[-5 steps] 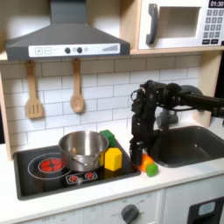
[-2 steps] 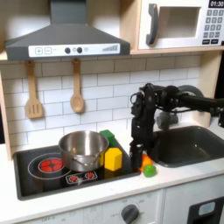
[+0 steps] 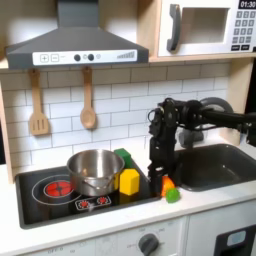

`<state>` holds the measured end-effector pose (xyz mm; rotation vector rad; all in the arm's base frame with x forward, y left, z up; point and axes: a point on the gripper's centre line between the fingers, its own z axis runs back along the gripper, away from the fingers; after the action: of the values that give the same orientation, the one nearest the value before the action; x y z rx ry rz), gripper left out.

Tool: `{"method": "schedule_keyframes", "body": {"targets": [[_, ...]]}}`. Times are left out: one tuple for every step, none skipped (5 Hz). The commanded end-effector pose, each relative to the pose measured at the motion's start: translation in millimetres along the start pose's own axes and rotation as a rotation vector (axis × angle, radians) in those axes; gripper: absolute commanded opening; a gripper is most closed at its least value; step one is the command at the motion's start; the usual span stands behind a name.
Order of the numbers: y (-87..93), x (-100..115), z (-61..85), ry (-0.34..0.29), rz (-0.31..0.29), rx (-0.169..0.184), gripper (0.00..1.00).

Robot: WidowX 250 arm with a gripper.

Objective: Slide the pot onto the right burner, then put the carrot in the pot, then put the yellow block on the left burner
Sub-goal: 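Put the carrot in the pot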

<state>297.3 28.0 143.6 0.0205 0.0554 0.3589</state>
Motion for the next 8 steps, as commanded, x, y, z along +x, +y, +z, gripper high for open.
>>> {"method": "schedule_keyframes", "body": {"targets": [[2.7, 0.3, -4.3, 0.009, 0.006, 0.017, 0.00], [3.6, -0.8, -2.8, -0.002, 0.020, 0.002, 0.00], [2.3, -1.3, -2.3, -0.005, 0.016, 0.008, 0.00], [1.9, -0.2, 0.0, -0.011, 0.024, 0.000, 0.00], [-1.0, 0.2, 7.0, -0.019, 0.015, -0.016, 0.00], [-0.5, -1.6, 8.1, 0.004, 0.015, -0.020, 0.00], [-4.0, 0.8, 21.0, -0.020, 0.000, -0.040, 0.00], [-2.3, -0.4, 31.7, -0.043, -0.007, -0.048, 0.00]]}}
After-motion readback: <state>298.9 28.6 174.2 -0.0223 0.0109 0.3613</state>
